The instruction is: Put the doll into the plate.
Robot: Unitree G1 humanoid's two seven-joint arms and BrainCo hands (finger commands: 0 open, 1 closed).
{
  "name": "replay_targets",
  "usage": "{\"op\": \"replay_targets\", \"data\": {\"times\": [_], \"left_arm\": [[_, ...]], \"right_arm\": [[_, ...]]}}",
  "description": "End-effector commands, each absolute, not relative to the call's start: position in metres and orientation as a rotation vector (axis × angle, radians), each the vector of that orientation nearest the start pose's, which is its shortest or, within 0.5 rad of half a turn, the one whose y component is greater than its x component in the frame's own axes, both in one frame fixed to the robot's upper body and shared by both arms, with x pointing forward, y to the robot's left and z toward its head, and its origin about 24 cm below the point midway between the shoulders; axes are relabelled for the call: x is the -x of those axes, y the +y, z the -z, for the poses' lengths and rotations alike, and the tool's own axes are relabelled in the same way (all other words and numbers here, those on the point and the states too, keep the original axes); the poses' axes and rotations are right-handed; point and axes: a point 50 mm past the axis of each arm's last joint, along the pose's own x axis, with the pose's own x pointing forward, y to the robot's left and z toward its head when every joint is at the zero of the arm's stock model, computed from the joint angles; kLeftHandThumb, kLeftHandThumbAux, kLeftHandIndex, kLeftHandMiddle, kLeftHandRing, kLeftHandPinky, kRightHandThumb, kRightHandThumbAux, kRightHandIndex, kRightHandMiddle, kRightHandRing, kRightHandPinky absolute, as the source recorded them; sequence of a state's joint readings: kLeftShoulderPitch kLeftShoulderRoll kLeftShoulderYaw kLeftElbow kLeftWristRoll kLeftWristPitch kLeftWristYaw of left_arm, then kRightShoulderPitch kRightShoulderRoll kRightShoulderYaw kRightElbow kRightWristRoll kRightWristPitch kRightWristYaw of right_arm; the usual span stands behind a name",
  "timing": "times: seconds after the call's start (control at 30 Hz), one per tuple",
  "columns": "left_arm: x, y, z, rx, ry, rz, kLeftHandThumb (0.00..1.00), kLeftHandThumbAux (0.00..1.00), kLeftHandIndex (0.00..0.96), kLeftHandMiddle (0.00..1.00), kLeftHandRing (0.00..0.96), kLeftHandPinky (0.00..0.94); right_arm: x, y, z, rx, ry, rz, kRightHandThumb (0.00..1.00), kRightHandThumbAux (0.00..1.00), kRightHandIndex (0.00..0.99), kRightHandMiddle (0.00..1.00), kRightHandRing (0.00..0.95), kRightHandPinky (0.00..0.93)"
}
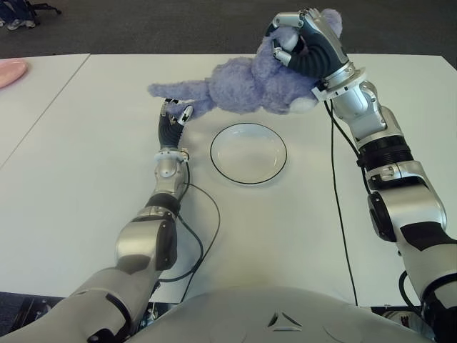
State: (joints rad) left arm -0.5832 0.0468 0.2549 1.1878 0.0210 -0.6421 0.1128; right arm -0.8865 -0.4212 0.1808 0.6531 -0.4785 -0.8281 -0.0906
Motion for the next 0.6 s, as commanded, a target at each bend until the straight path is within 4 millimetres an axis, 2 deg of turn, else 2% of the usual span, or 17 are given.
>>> {"op": "replay_targets", "data": {"times": [0.03,0.6], "left_arm": [[-0.234,0.135,0.099,0.089,0.483,-0.175,0.0,0.531,0.09,0.121,0.094,0.057],[-0.232,0.134,0.1,0.077,0.488,-0.17,0.0,0.512,0.092,0.123,0.096,0.054]], "right_arm": [[-0.347,-0.116,-0.21,0.84,-1.012,-0.394,0.714,0.716,0.44,0.84,0.834,0.825],[-0.344,-0.105,-0.19,0.81,-0.973,-0.472,0.71,0.718,0.44,0.851,0.844,0.85]]}}
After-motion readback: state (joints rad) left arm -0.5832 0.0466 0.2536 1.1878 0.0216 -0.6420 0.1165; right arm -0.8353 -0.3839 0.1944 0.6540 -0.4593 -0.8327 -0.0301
